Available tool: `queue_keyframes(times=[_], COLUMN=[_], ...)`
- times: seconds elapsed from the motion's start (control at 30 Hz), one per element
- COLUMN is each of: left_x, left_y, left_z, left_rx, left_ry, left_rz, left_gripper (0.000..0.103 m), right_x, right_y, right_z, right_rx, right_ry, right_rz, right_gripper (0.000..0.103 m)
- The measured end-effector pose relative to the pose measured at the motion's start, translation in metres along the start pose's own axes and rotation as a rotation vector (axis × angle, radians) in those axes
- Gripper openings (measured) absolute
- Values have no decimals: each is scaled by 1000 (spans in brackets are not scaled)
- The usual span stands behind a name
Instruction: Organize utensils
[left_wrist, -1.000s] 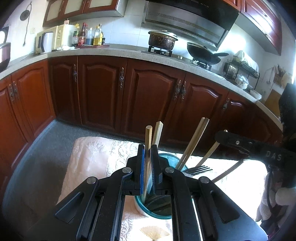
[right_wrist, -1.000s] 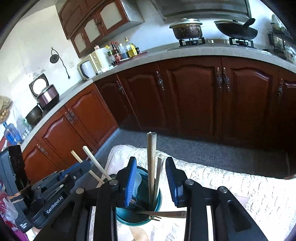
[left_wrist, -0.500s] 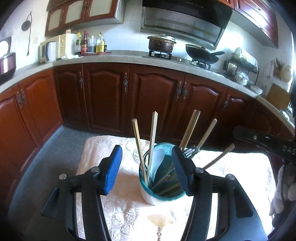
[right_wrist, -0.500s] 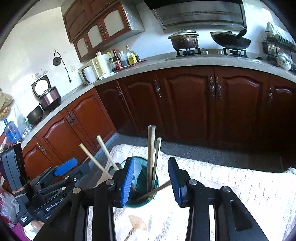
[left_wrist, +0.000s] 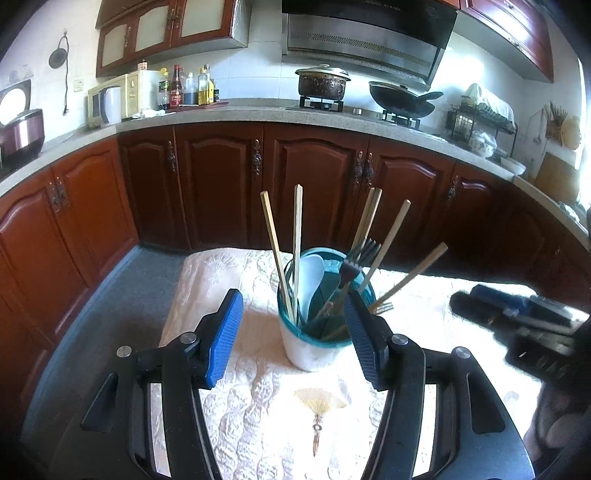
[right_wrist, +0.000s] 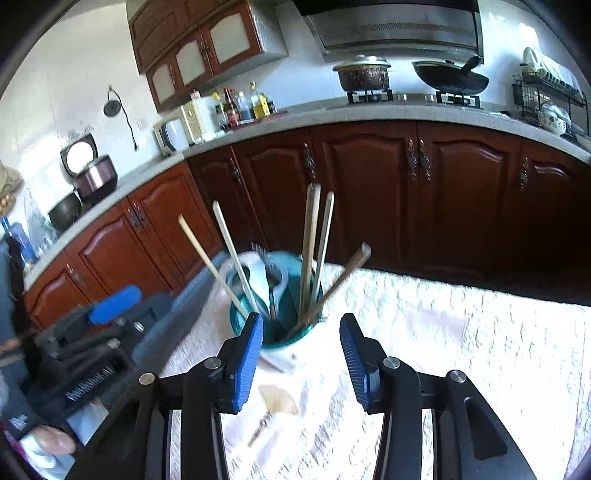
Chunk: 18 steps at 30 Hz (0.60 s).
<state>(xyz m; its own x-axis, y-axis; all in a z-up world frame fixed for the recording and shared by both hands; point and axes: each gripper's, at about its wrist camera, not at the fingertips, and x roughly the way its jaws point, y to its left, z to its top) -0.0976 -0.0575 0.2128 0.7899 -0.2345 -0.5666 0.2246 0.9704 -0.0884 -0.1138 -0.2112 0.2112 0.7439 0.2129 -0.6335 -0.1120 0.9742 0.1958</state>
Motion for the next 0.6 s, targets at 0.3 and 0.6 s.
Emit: queue_keyframes(times=[0.3, 0.6], left_x=[-15, -22], left_y=[-2, 0], left_z=[-16, -21], left_rx=[11, 7], left_ry=[14, 9], left_rz=[32, 54], left_gripper=[57, 57], right_x=[8, 5], right_y=[6, 12], right_z=[-30, -32], right_rx=[4, -7], right_ry=[48, 44], right_rz=[0, -15], right_gripper=[42, 43])
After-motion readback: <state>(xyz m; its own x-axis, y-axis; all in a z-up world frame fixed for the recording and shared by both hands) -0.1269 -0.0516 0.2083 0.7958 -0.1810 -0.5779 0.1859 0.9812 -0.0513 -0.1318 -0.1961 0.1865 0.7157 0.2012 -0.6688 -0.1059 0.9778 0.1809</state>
